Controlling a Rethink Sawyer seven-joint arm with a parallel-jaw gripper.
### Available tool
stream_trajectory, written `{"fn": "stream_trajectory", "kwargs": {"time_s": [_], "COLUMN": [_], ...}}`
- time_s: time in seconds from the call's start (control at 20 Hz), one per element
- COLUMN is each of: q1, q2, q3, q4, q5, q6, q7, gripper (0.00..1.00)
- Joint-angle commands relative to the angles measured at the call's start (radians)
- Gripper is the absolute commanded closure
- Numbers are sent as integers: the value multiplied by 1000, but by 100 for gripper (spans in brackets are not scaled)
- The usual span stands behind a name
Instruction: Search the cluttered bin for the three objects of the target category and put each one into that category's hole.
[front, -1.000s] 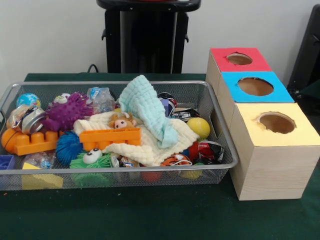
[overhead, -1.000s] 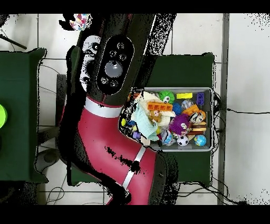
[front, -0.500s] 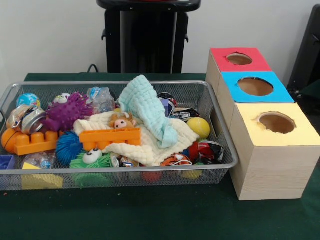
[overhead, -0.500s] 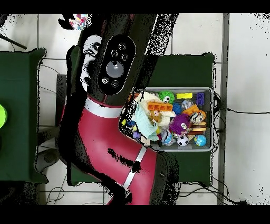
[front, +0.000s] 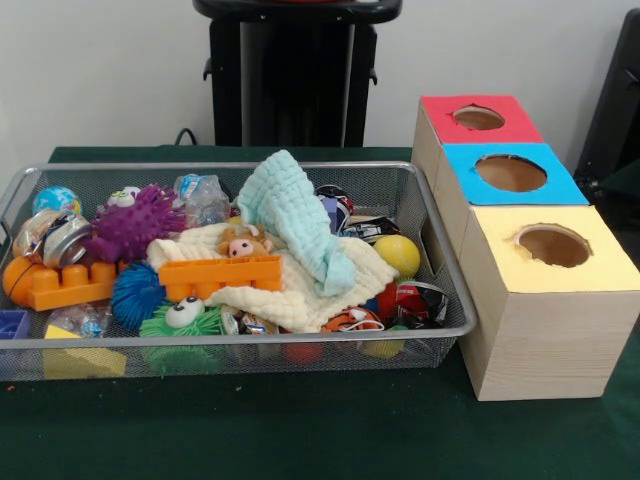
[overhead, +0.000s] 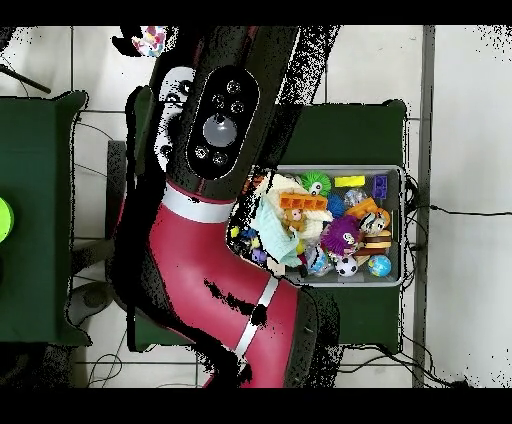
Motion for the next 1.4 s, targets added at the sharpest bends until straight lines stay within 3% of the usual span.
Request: {"fn": "stream_trajectory", "kwargs": {"time_s": [0.05, 0.3, 0.8, 1.15, 1.4], "q1": [-42, -43, -45, -45, -39], "q2": [44, 46, 51, 44, 35], "q3": [-18, -14, 13, 21, -3], "q4": [-173, -173, -194, -205, -199], "q5": [-92, -96, -57, -30, -13], "q6": [116, 143, 58, 44, 3], "q7": [-251, -262, -234, -297, -243], "gripper": [100, 100, 100, 100, 100]}}
